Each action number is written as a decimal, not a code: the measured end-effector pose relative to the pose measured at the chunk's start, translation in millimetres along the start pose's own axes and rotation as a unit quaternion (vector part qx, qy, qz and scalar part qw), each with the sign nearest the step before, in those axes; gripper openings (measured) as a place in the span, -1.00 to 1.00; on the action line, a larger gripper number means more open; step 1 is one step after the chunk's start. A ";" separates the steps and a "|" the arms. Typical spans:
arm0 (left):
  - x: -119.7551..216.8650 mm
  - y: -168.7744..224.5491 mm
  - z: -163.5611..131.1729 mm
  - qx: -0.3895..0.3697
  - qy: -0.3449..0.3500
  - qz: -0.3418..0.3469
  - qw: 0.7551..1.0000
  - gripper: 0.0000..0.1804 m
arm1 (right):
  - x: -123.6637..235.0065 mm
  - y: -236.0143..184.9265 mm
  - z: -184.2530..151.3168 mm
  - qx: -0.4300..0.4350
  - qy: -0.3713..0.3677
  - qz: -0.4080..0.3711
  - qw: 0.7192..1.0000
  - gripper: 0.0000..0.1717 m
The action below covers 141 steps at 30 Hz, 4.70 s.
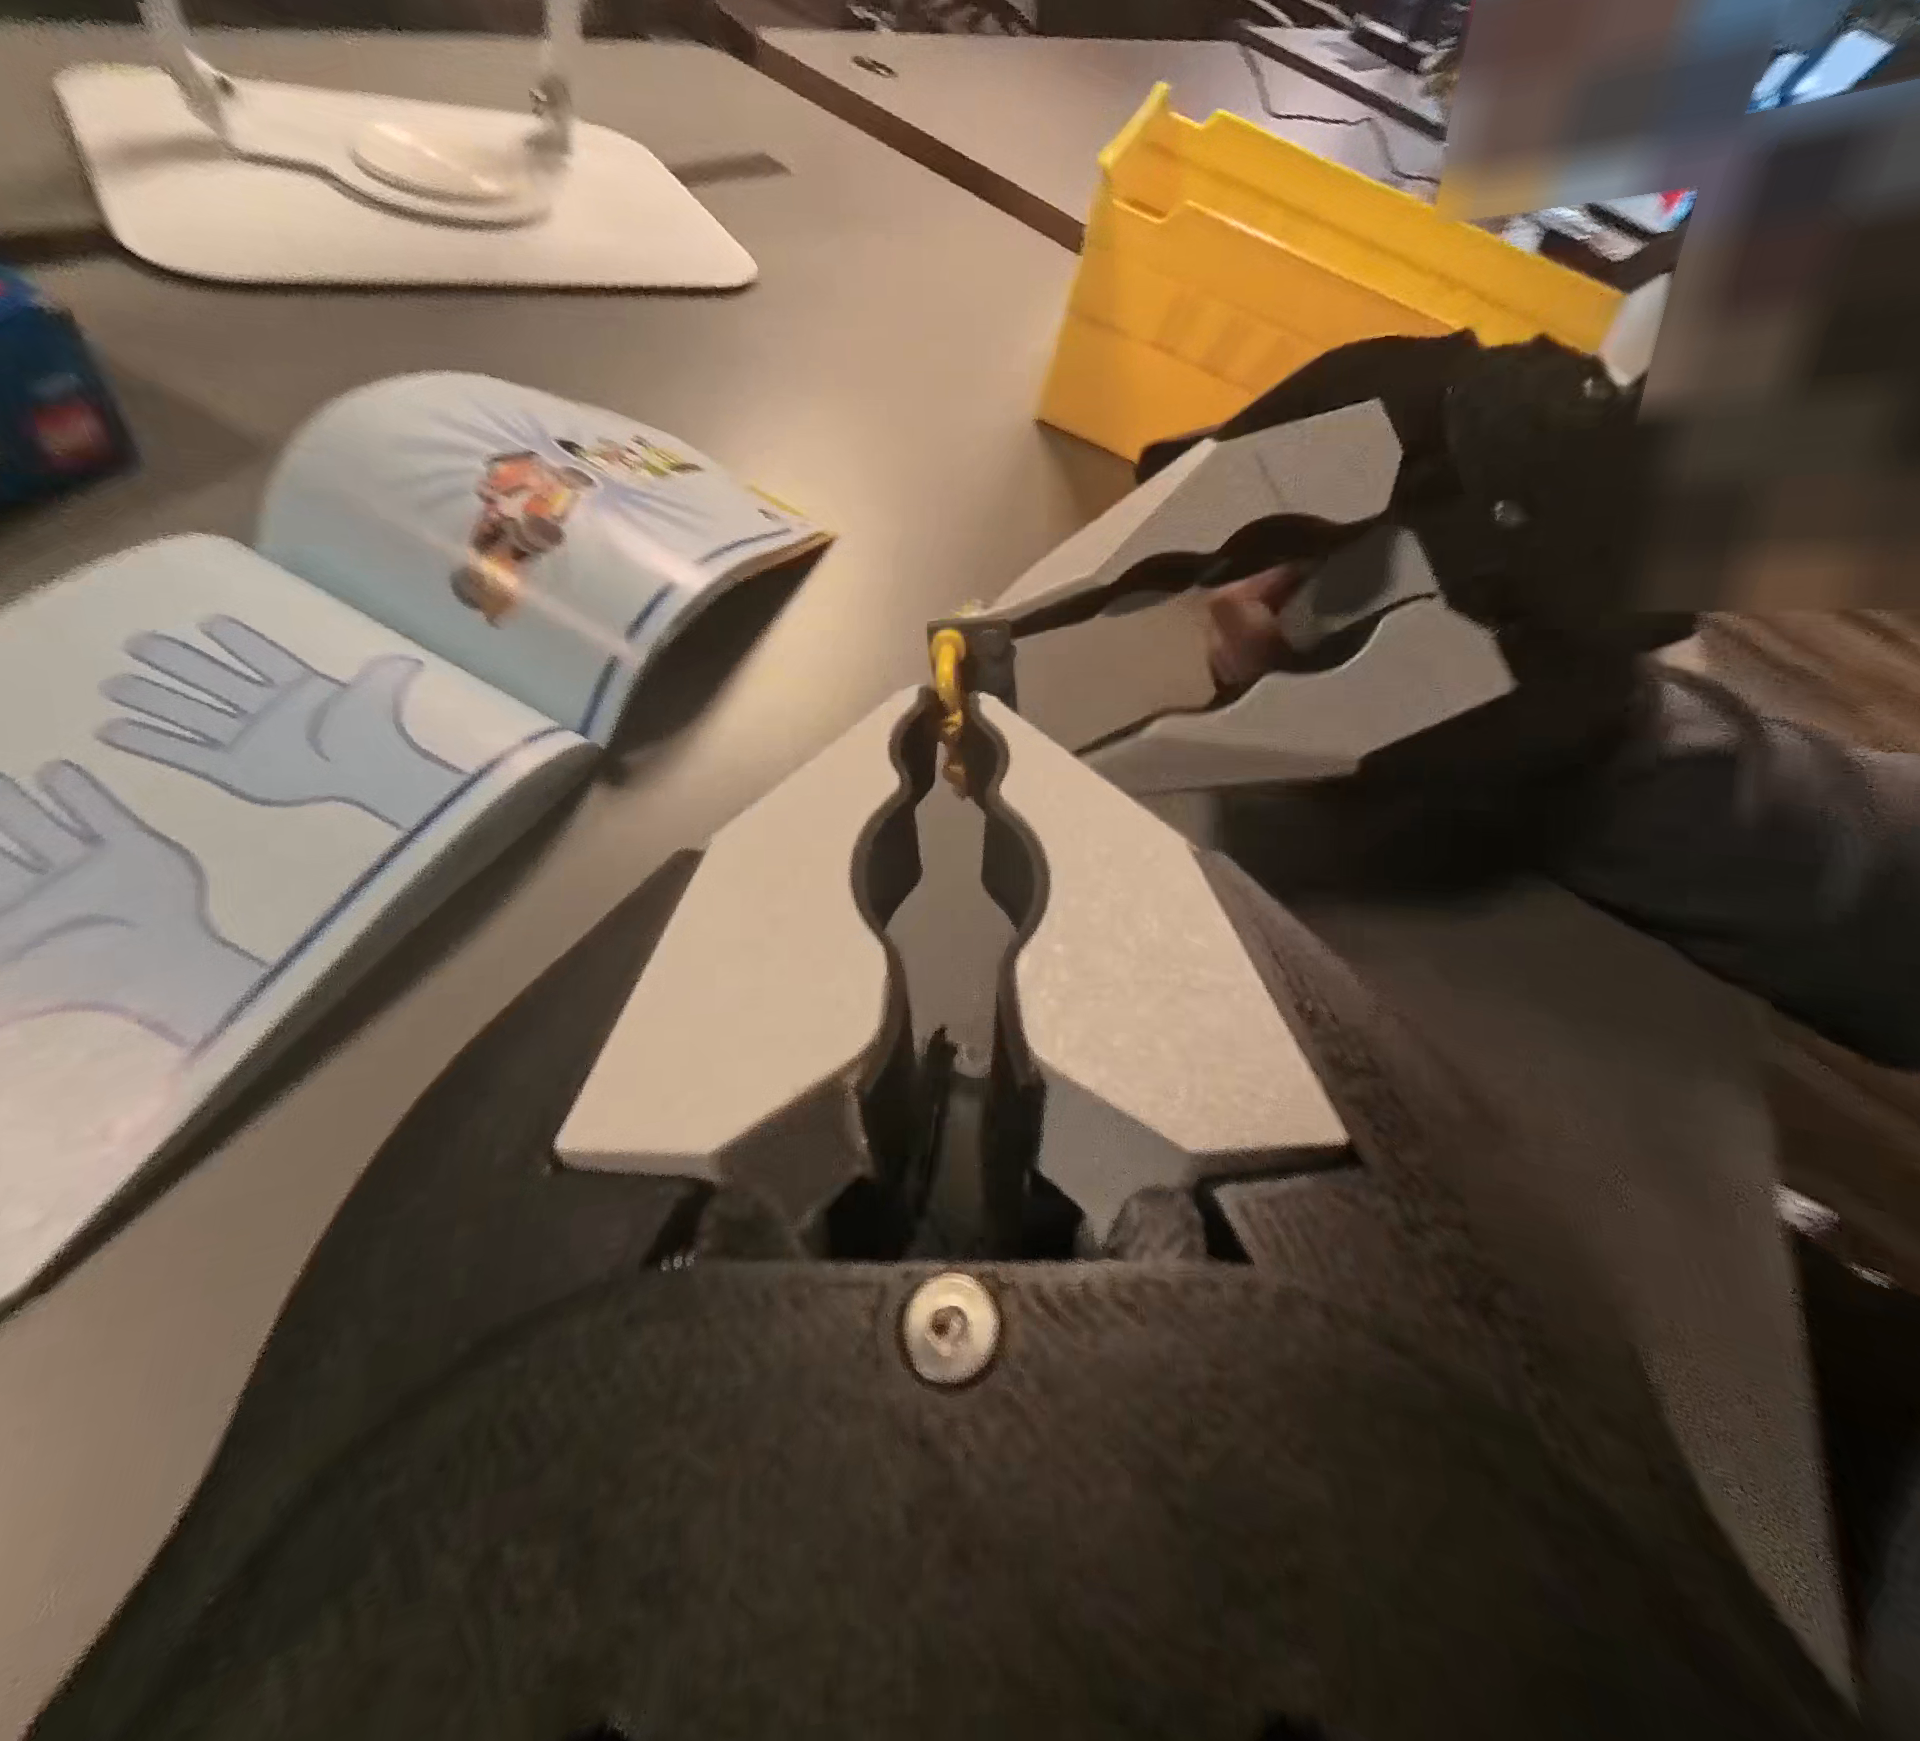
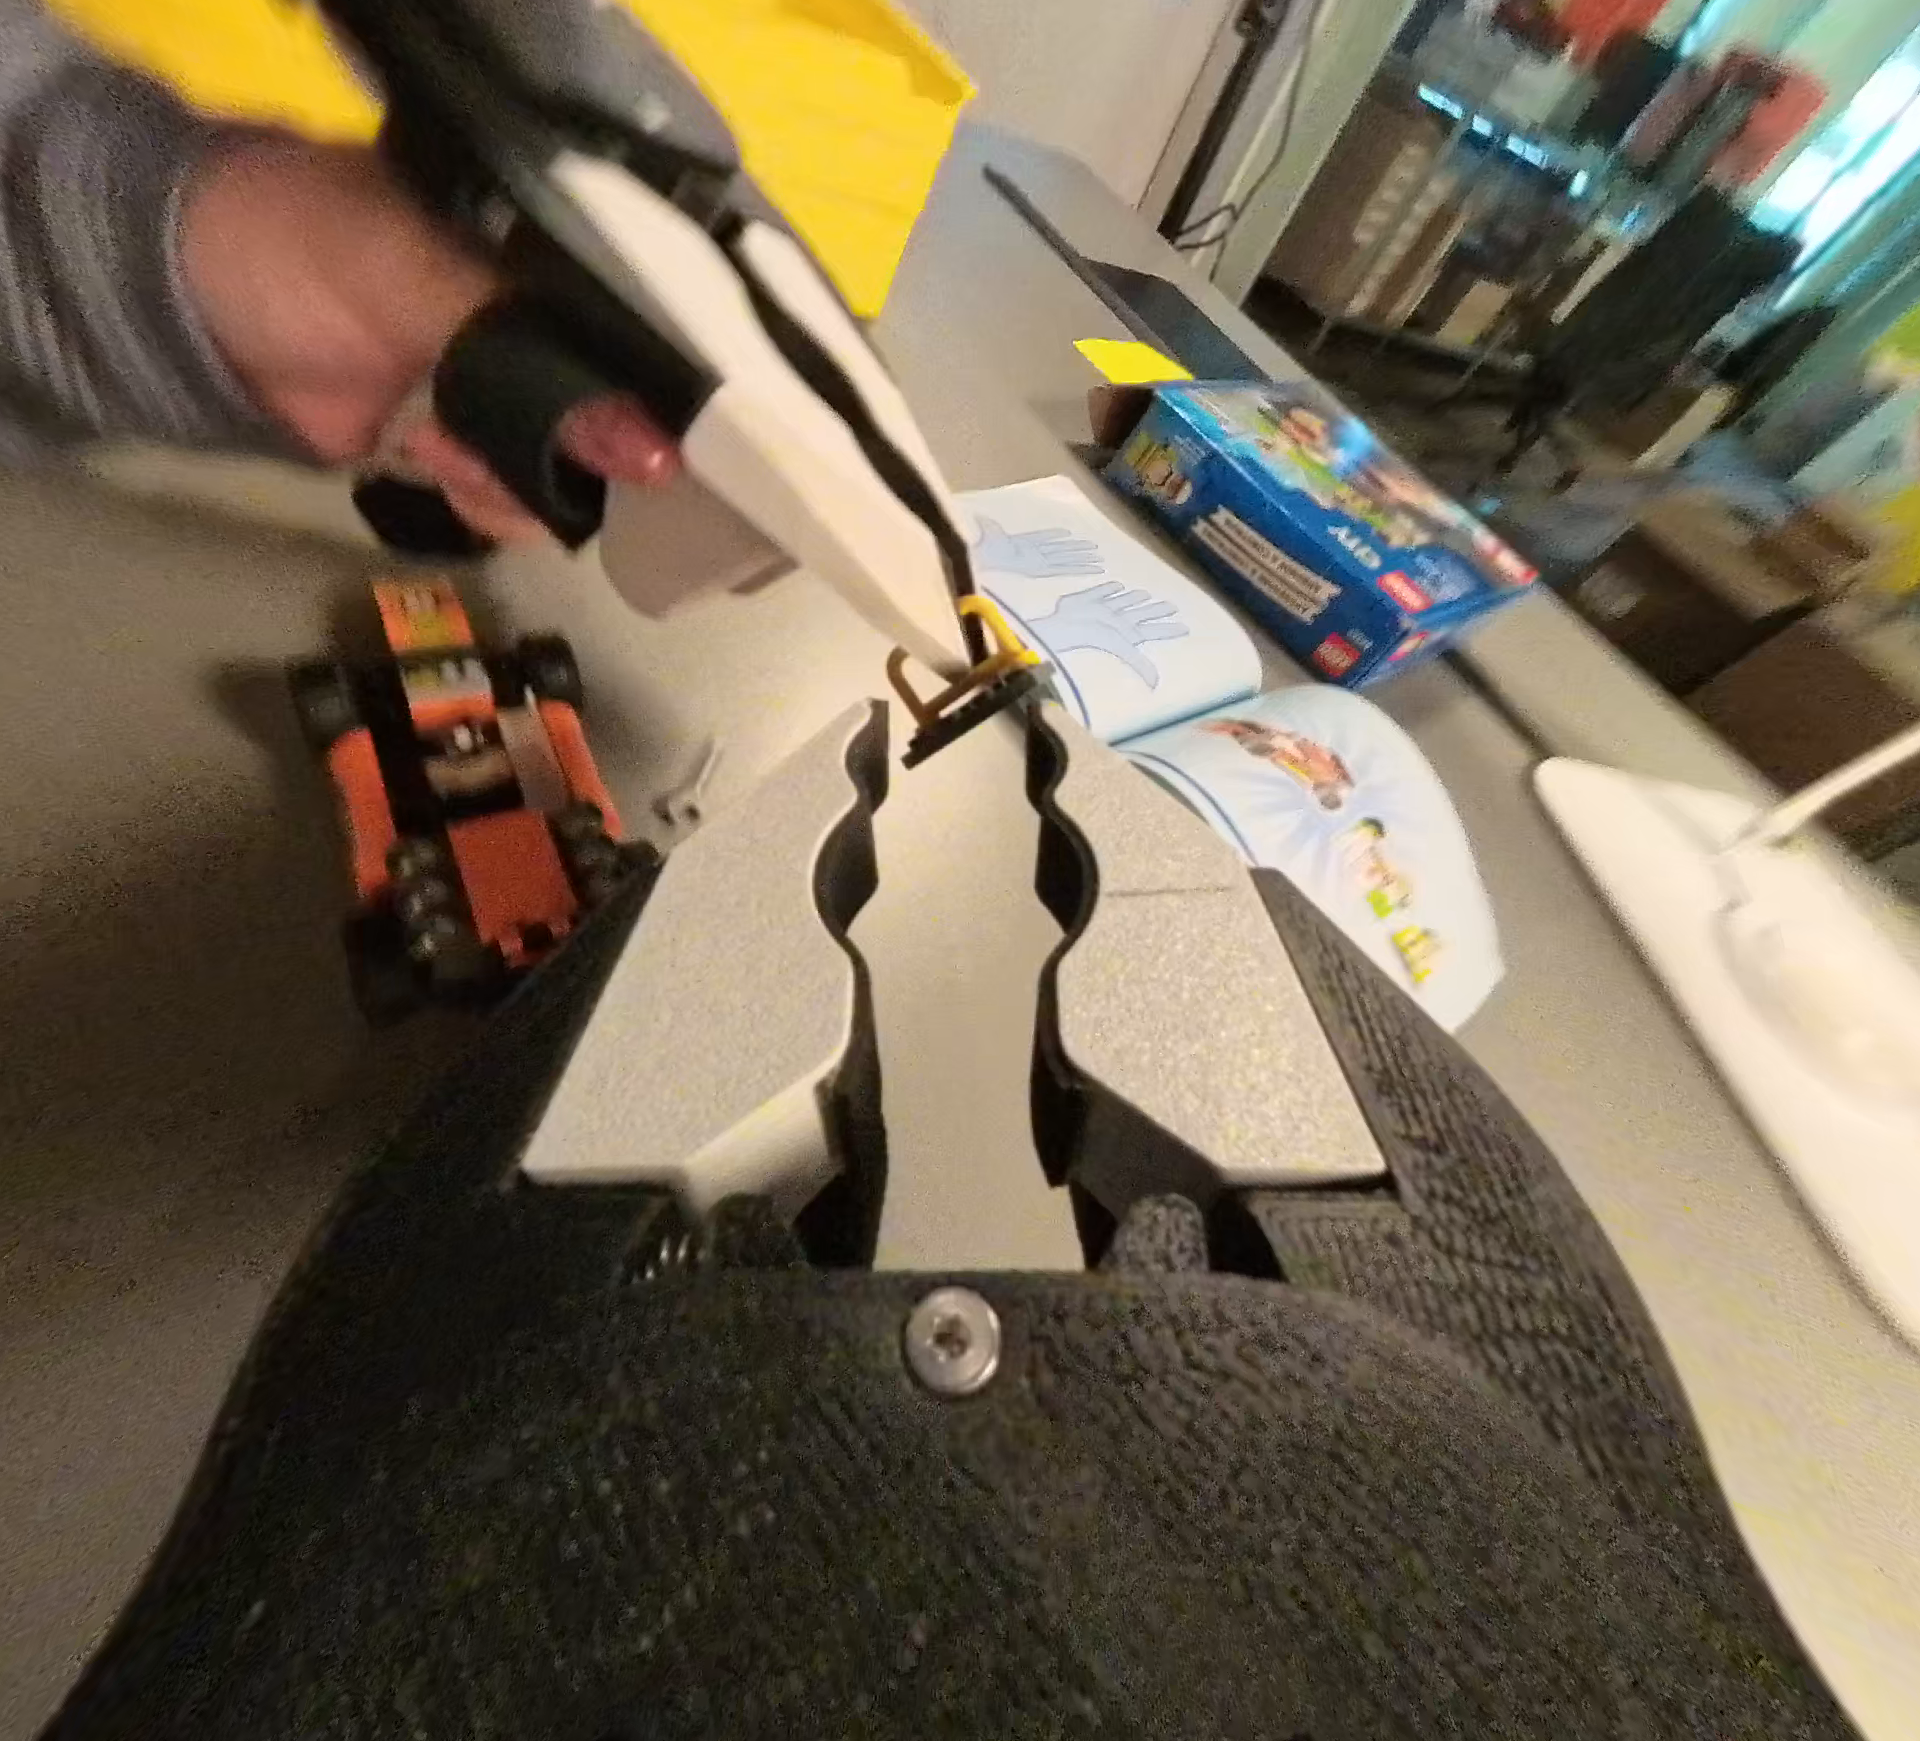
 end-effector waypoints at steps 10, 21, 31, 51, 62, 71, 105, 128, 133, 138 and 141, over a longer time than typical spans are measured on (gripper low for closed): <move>-4.4 5.5 8.5 -0.060 0.039 0.035 0.997 -0.97 | 1.4 11.1 0.1 -0.288 0.055 0.072 0.953 -0.93; -5.6 1.3 13.3 -0.154 0.027 0.138 0.978 -0.97 | 0.2 23.4 4.8 -0.208 0.025 -0.056 0.976 -0.97; 51.0 -29.5 27.8 -0.197 0.057 0.256 0.945 -0.98 | 53.9 86.4 -3.6 -0.251 0.064 -0.193 0.946 -0.99; 210.6 -27.0 65.3 -0.066 0.116 0.348 0.928 -0.97 | 2.6 18.9 11.1 -0.061 0.010 -0.106 0.992 -0.97; 322.0 -95.0 -18.1 0.121 -0.077 0.485 0.863 -0.97 | -0.9 12.4 12.1 -0.066 0.006 -0.089 0.994 -0.97; 329.3 -113.0 -41.5 0.151 -0.131 0.519 0.831 -0.83 | -7.6 1.8 8.1 -0.059 -0.008 -0.062 0.996 -0.97; 67.3 90.8 36.5 -0.033 0.072 -0.045 0.996 -0.97 | 46.5 -29.2 96.6 -0.358 0.303 0.301 0.830 -0.95; 337.8 -93.8 43.4 -0.072 0.057 0.619 0.780 -0.51 | 99.0 98.7 41.1 -0.243 0.299 -0.228 0.894 -0.80; 167.5 0.6 69.6 -0.240 0.052 0.272 0.930 -0.67 | 86.0 95.8 32.3 -0.243 0.273 -0.221 0.904 -0.79; 69.2 16.0 5.7 -0.252 -0.124 0.001 0.960 -0.63 | 73.3 91.0 25.3 -0.236 0.249 -0.209 0.916 -0.79; 42.9 0.5 -18.9 -0.216 -0.185 -0.067 0.956 -0.68 | 66.7 87.2 24.0 -0.224 0.235 -0.202 0.924 -0.79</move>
Point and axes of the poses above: each gripper's, where its closed fingertips meet, x back along the fingers, z out of its top, y = z × x across the jaws, the point moved 1 cm from there along x, back along the fingers, and after that the axes turned 3 degrees about x, right-handed, at the moved point
